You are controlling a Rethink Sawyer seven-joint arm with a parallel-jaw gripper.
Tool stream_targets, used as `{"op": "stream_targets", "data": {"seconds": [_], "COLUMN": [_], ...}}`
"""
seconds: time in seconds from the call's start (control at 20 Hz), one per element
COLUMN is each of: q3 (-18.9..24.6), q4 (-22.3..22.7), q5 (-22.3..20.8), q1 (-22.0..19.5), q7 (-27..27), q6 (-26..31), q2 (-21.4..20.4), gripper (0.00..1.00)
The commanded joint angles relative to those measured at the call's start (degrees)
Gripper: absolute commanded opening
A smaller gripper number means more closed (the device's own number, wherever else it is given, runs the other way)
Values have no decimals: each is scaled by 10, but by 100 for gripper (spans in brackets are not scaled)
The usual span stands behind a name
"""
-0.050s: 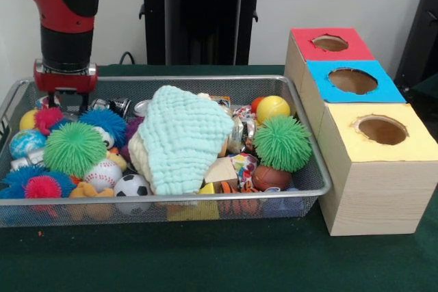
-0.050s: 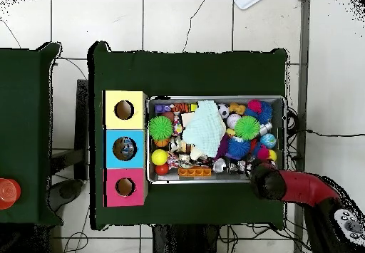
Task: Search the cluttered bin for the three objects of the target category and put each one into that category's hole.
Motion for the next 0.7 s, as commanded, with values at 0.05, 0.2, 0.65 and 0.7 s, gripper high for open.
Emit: {"op": "stream_targets", "data": {"seconds": [0.05, 0.2, 0.65, 0.7], "q3": [26, 24, 68, 79], "q4": [-101, -102, -43, -23], "q5": [-26, -30, -6, 8], "q1": [-52, -47, -56, -54], "q7": [42, 39, 8, -1], "q6": [-65, -64, -5, 26], "q2": [186, 183, 105, 72], "gripper": [0, 0, 0, 0]}}
